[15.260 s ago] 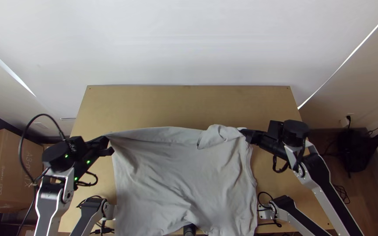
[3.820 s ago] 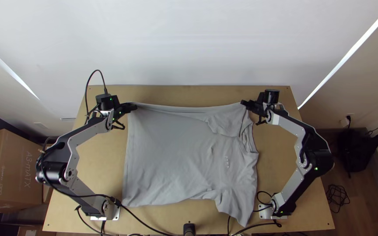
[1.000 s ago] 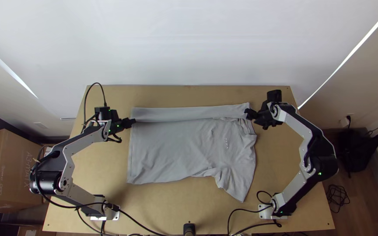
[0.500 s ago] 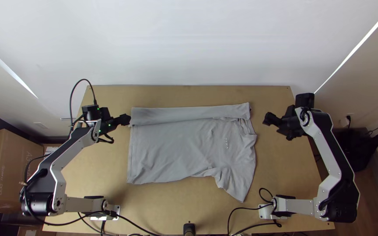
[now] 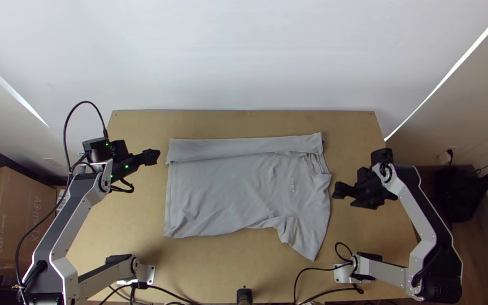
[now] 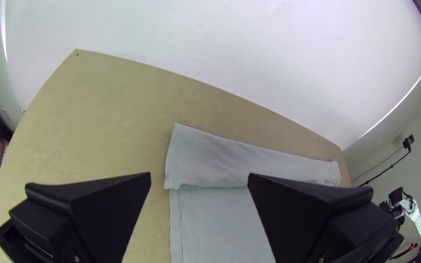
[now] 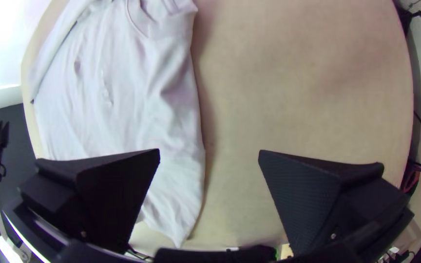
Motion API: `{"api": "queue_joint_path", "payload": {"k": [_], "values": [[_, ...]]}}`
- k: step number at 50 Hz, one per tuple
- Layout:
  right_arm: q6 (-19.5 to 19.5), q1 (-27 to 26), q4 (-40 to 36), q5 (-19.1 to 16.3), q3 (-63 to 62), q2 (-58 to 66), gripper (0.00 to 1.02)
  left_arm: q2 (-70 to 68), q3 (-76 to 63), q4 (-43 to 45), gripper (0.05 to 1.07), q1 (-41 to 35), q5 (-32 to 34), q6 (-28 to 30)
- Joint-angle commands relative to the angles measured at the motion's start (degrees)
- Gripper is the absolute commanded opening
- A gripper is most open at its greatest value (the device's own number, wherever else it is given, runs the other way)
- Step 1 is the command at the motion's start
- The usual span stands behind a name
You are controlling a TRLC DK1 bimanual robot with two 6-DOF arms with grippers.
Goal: Fold the t-shirt
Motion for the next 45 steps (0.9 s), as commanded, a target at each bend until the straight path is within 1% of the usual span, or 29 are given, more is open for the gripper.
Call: {"api": "queue_joint_path", "payload": {"k": [1, 5, 16, 17, 22, 31, 32, 34, 37, 41, 45], "values": [[-2.44, 0.41, -0.09, -1.81, -3.32, -0.62, 0.86, -1.24, -0.2, -0.92, 1.0, 0.65, 0.84, 0.87], [-2.44, 1.21, 0.34, -3.39, -4.19, 0.43, 0.86, -1.33, -0.2, -1.19, 1.0, 0.65, 0.84, 0.87], [-2.35, 4.81, 1.75, -4.71, -7.1, 3.16, 0.86, -1.33, -0.11, -1.45, 1.0, 0.21, 0.84, 0.87], [-2.35, 5.16, 1.84, -4.79, -7.27, 3.51, 0.85, -1.24, -0.11, -1.45, 1.0, 0.21, 0.84, 0.87], [-2.09, 5.6, 4.92, -4.79, -8.68, 4.3, 0.73, -1.24, -0.03, -1.54, 1.0, 0.21, 0.84, 0.87], [-2.09, 7.09, 6.67, -5.23, -9.73, 6.23, 0.71, -1.33, 0.24, -2.51, 1.0, 0.21, 0.84, 1.3], [-2.09, 7.27, 7.11, -5.23, -10.08, 6.41, 0.68, -1.33, 0.33, -2.86, 1.0, 0.21, 0.92, 1.83], [-2.09, 7.71, 8.52, -5.32, -10.79, 6.41, 0.6, -1.33, 0.41, -4.0, 1.0, -0.06, 0.92, 2.8], [-2.09, 8.06, 10.01, -5.41, -11.49, 6.23, 0.45, -1.42, 0.85, -7.87, 1.0, -0.93, 1.54, 5.96], [-2.09, 8.5, 11.51, -5.67, -12.37, 5.62, 0.29, -1.33, 2.0, -17.45, 1.0, -3.13, 2.07, 13.61], [-2.09, 8.59, 12.65, -5.76, -12.81, 4.92, 0.09, -1.77, 2.35, -26.94, 1.0, -4.98, 2.15, 21.43]]}}
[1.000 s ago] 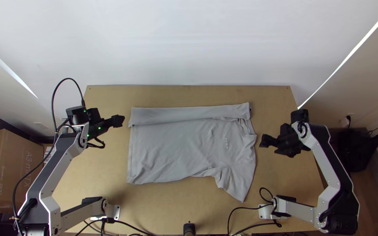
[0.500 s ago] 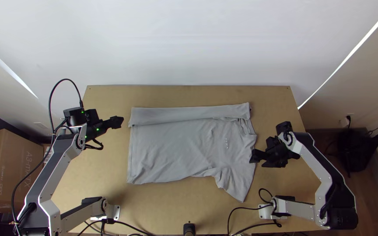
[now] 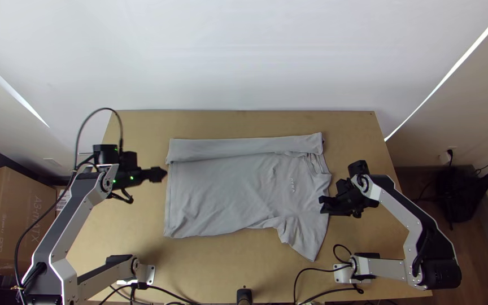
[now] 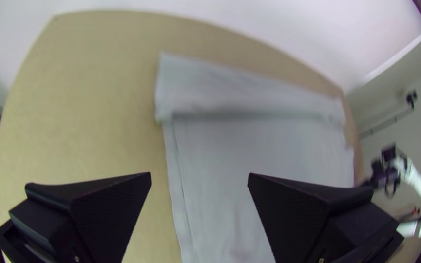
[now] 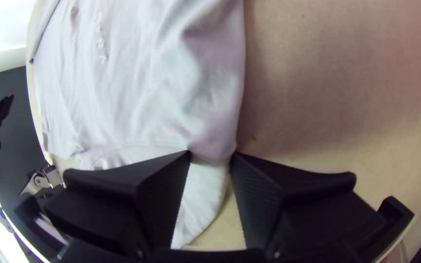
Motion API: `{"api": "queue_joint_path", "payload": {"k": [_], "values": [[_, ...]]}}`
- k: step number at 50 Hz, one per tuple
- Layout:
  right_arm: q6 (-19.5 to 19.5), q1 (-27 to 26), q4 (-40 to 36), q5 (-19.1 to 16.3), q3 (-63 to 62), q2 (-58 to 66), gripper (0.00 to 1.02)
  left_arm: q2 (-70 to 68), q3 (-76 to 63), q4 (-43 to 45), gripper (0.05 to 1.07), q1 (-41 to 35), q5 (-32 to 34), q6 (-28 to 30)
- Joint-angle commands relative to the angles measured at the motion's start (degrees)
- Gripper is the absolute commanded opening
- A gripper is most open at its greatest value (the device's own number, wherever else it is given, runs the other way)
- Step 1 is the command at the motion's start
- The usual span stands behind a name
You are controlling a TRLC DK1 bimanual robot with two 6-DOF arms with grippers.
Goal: Fold the t-shirt
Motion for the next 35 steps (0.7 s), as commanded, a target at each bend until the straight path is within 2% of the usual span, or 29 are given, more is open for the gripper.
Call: {"api": "queue_joint_path", "payload": {"k": [1, 2, 13, 17, 20, 26, 32, 35], "values": [[-0.52, 0.74, 2.16, -0.45, -2.75, -0.24, 0.04, -1.6, 1.54, -9.62, 1.0, -2.03, 0.93, 11.06], [-0.52, 0.74, 2.25, -0.45, -2.75, -0.33, 0.02, -1.69, 1.63, -11.37, 1.0, -2.29, 0.93, 12.02], [-0.69, 0.39, 2.34, -0.45, -2.67, -0.59, 0.02, -2.21, 2.15, -31.76, 1.0, -3.96, 0.58, 22.39], [-0.69, 0.74, 2.34, -0.54, -2.67, -0.77, 0.02, -2.3, 0.92, -36.25, 1.0, -3.96, -0.48, 27.4], [-0.52, 1.01, 2.34, -0.54, -2.49, -0.77, 0.02, -3.27, -0.83, -36.95, 1.0, -4.22, -3.81, 29.6], [-0.34, 1.8, 2.34, -0.54, -2.4, -0.86, 0.02, -4.32, -4.09, -36.69, 1.0, -8.36, -9.0, 29.69], [0.01, 2.32, 2.51, -0.54, -2.31, -1.03, 0.02, -4.15, -6.46, -34.58, 1.0, -11.17, -10.23, 29.51], [0.1, 2.41, 2.51, -0.54, -2.4, -1.12, 0.02, -3.62, -7.51, -33.61, 0.95, -12.93, -10.32, 29.07]]}}
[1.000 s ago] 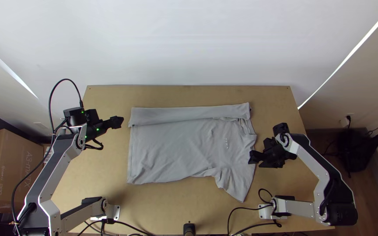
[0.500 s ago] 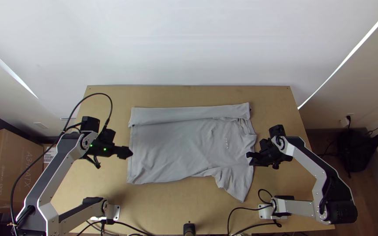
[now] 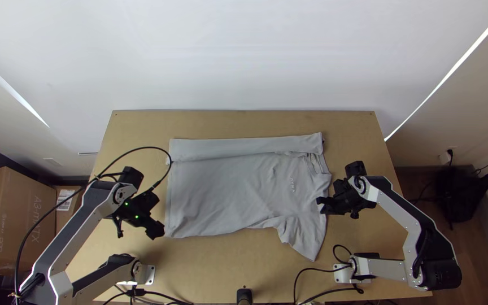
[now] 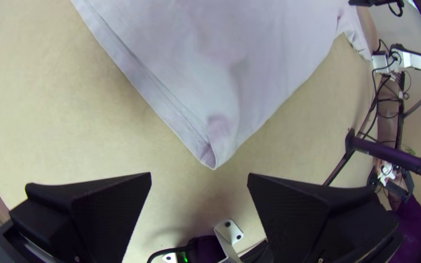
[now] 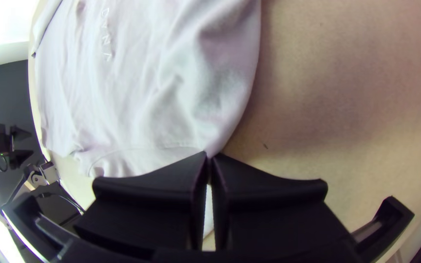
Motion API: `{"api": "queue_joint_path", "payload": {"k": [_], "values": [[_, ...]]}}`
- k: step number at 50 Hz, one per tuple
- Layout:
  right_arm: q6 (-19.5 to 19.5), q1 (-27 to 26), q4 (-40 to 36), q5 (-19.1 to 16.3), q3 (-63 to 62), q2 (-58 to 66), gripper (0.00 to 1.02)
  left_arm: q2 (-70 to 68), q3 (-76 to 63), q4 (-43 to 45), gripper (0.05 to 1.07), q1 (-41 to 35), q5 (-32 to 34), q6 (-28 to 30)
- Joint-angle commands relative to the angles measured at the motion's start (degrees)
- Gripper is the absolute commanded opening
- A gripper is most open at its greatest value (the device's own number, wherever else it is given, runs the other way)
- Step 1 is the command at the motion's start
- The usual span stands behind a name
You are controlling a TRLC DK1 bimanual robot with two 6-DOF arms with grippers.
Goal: Fold the t-shirt
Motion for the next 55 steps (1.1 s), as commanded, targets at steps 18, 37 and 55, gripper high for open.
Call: {"api": "queue_joint_path", "payload": {"k": [18, 37, 55], "values": [[0.23, 0.05, 0.26, -0.06, -2.28, -1.69, 0.02, 6.31, -2.38, 3.06, 0.92, -9.29, -0.68, -2.13], [0.23, -0.57, 0.35, -0.32, -1.4, -2.22, 0.02, 9.48, -5.81, 10.09, 0.44, -15.18, 4.42, -4.86], [-2.41, -10.24, -0.36, -5.5, 2.29, -2.22, 0.02, 7.02, -5.19, 10.26, 0.08, -2.88, 5.3, 1.65]]}}
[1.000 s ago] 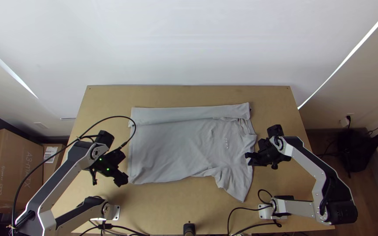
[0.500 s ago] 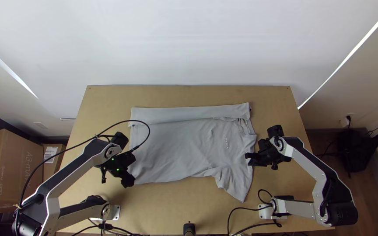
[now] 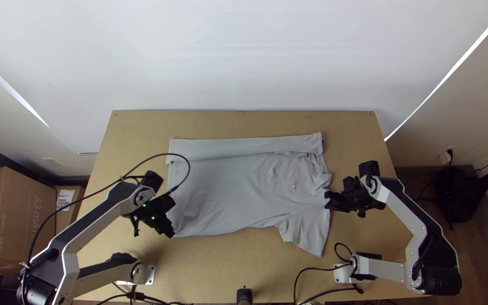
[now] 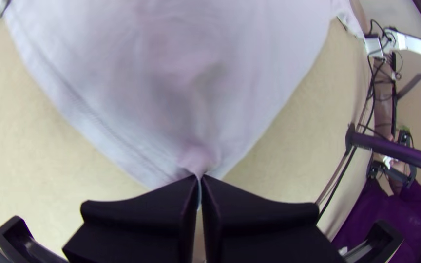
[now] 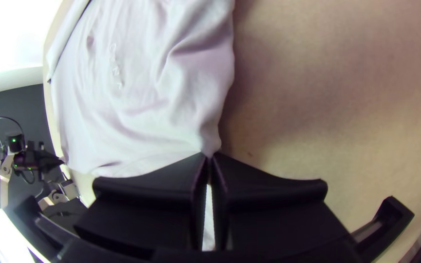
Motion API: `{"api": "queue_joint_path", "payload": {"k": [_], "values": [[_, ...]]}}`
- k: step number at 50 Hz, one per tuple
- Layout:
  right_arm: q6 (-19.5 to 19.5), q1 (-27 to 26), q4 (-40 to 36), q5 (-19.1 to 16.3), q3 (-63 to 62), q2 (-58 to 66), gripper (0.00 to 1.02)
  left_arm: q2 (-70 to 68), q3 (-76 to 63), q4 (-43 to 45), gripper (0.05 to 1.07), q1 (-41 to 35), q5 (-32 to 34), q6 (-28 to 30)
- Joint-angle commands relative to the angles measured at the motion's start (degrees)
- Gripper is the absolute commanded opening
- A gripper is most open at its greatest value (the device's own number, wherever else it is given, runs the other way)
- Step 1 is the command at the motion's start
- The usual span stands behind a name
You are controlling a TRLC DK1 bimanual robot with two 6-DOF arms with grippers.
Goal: Fold the t-shirt
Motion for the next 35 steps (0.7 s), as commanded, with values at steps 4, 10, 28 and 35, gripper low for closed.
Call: {"api": "queue_joint_path", "payload": {"k": [4, 10, 28, 35], "values": [[-3.02, -3.62, -0.97, -0.85, 2.34, 0.93, 0.02, -0.98, 0.23, -2.11, 0.08, 8.07, 0.44, 6.1], [-4.34, -6.52, -1.06, -0.85, 3.13, 3.57, 0.02, -0.98, 1.2, -2.46, 0.08, 11.24, 0.44, 7.85], [-4.61, -2.65, -7.3, -1.29, 12.71, 5.68, 0.02, 0.95, 10.96, 0.08, 0.08, 11.76, 2.64, 5.04], [-4.43, -0.9, -10.37, -3.13, 17.46, 8.84, 0.02, 3.85, 15.97, 0.52, 0.08, 12.12, 2.64, 4.51]]}}
